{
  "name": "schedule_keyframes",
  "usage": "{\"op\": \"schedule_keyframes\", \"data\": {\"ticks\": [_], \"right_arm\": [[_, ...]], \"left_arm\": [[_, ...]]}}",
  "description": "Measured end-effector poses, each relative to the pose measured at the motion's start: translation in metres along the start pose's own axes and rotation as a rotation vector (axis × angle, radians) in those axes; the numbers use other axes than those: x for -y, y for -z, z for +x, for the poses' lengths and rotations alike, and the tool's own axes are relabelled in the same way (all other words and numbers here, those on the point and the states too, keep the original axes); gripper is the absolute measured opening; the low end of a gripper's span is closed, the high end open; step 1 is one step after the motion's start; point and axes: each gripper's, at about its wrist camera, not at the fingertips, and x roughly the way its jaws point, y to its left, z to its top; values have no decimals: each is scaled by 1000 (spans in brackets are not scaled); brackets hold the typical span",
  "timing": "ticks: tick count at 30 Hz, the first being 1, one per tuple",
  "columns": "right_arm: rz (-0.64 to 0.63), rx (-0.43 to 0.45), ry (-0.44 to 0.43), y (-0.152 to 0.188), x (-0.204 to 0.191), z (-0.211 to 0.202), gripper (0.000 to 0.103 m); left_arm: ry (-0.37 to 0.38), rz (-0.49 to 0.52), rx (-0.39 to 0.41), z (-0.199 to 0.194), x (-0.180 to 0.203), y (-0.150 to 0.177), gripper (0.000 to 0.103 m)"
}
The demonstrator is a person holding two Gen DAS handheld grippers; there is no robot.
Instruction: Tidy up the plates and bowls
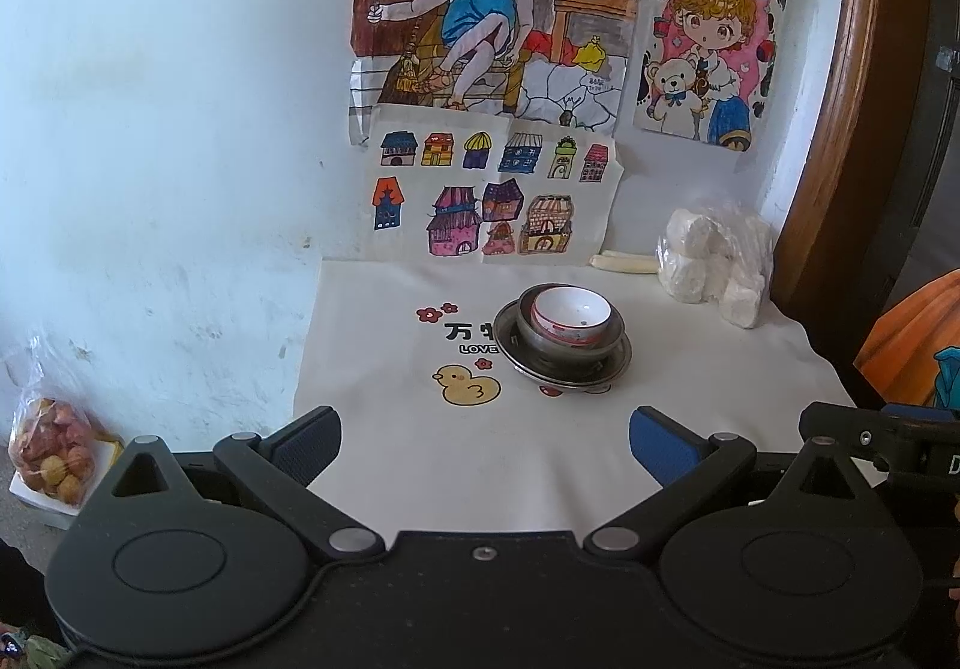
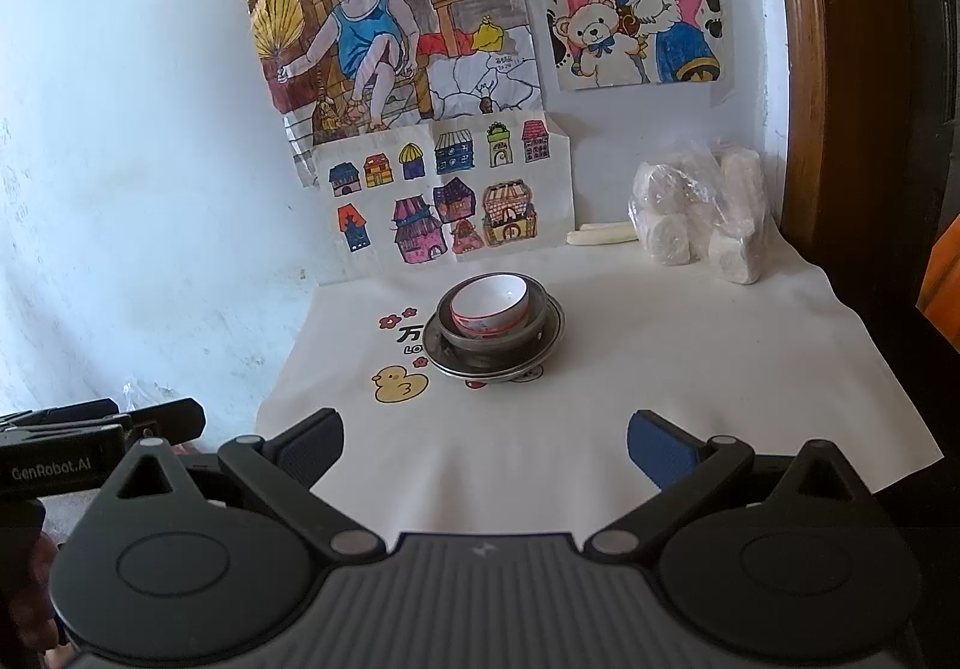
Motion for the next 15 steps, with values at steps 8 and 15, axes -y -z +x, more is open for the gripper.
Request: {"op": "schedule_keyframes", "data": {"ticks": [8,15], "right_arm": [[-1,0,0,0,0,1,103],[-1,-2,1,0,-2,1,103]], "left_arm": [[3,2,-3,2,-3,0,102],[11,-7,-5,3,-4,-1,102]]}}
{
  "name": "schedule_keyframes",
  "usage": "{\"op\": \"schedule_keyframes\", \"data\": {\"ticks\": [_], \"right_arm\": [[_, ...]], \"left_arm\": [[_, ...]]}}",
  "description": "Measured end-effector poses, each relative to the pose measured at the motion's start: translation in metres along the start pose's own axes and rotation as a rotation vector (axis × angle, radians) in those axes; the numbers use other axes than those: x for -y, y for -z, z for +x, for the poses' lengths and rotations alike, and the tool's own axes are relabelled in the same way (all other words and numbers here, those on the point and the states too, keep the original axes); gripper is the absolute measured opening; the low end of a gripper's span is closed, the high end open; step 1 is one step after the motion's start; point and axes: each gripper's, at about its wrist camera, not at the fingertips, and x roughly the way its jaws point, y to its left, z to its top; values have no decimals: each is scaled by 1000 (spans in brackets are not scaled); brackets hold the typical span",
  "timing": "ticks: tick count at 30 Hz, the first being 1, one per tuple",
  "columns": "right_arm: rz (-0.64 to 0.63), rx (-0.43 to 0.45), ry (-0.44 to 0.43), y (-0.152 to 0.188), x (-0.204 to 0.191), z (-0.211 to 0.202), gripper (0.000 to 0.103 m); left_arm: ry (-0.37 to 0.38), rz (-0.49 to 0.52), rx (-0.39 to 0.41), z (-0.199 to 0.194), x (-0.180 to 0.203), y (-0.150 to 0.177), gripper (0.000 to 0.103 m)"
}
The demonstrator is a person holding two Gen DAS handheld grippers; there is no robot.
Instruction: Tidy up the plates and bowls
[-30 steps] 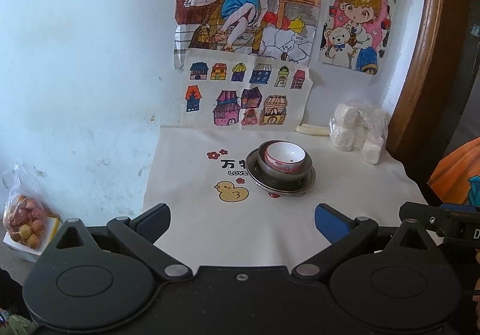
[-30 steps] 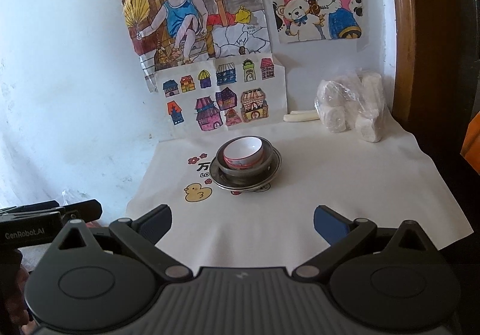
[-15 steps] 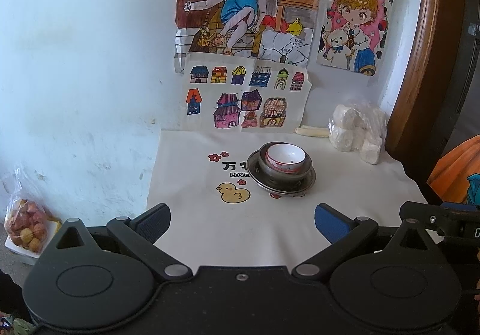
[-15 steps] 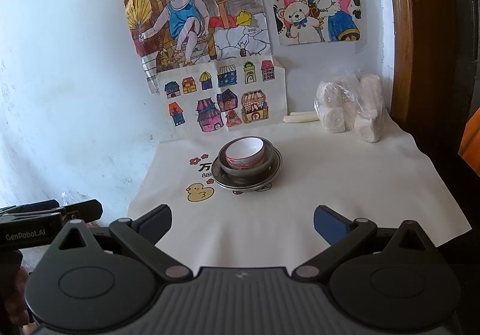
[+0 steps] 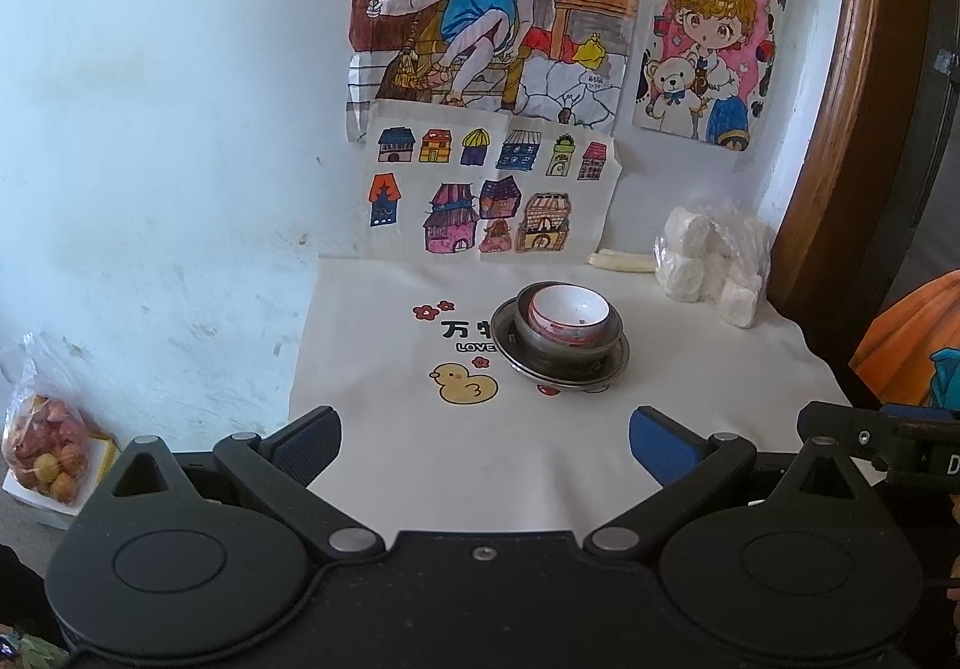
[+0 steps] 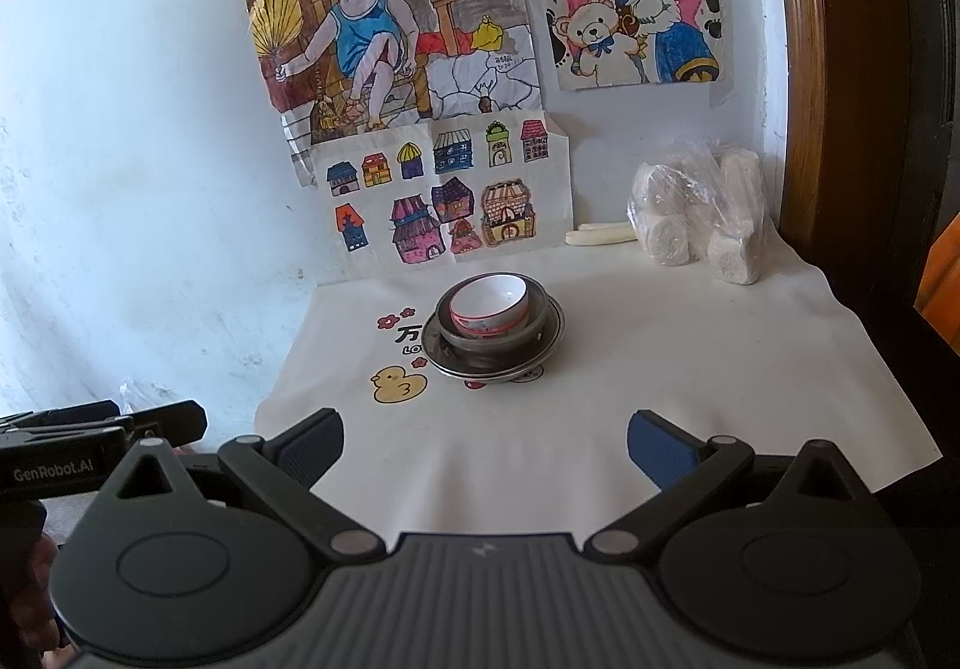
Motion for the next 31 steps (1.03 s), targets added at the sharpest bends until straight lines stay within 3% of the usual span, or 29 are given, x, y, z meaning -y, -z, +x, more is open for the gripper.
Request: {"op": "schedule_keyframes", "data": {"ticks": [10,31], "right_arm": [[-2,-4,1,-1,0,1,103],[-4,-34,-11,-8,9,22,103]], "left_arm": [[25,-10,-10,3,-3,0,101],[5,-9,-21,17,-1,-4,101]]}}
